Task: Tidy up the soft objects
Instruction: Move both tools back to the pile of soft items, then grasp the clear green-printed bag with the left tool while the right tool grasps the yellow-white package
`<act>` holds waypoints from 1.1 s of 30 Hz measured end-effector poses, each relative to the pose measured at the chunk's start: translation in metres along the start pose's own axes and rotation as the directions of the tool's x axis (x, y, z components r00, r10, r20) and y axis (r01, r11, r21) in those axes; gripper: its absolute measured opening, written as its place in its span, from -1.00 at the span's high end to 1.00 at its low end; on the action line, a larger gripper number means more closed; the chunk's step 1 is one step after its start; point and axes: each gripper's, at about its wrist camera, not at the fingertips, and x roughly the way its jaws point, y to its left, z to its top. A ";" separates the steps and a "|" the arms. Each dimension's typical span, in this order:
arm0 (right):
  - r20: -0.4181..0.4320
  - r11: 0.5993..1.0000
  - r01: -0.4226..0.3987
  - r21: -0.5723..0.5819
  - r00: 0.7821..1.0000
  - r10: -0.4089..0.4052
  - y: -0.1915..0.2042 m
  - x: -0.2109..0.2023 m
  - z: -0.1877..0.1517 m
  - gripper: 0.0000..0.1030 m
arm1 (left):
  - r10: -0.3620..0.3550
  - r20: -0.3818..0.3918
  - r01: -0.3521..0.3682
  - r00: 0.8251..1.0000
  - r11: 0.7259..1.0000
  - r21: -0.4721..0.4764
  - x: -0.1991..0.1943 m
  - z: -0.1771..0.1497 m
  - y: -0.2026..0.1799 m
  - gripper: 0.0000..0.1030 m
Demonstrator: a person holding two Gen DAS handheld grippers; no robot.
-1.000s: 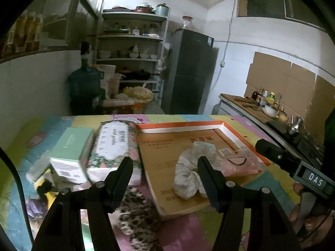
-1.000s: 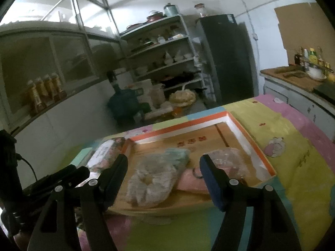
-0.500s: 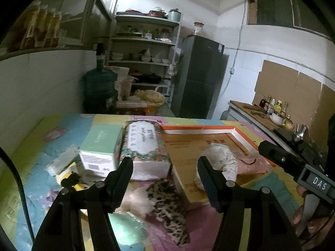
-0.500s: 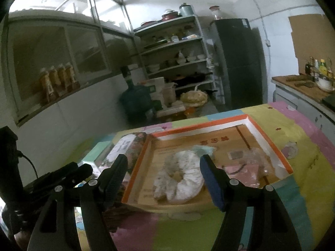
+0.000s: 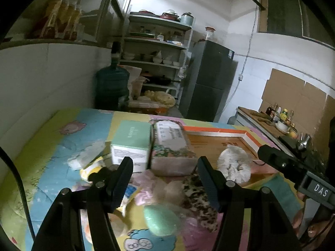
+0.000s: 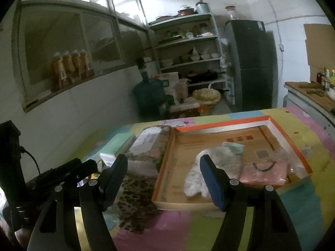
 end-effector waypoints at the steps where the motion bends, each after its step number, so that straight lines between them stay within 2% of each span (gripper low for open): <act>1: -0.002 1.000 -0.003 -0.003 1.000 0.003 0.003 0.001 -0.001 -0.42 | 0.002 0.001 -0.002 1.000 1.000 -0.003 -0.001 -0.001 0.002 -0.23; 13: -0.048 0.998 -0.039 -0.044 0.998 0.037 0.039 0.022 -0.008 -0.42 | 0.044 0.009 -0.043 0.999 0.997 -0.067 -0.013 -0.004 0.048 -0.23; 27: -0.139 0.994 -0.084 -0.072 0.988 0.073 0.069 0.051 -0.030 -0.42 | 0.110 -0.030 -0.113 0.993 0.984 -0.138 -0.016 -0.022 0.102 -0.23; 33: -0.168 0.980 -0.153 -0.129 0.977 0.130 0.097 0.065 -0.029 -0.42 | 0.132 -0.026 -0.135 0.991 0.978 -0.161 -0.021 -0.021 0.123 -0.23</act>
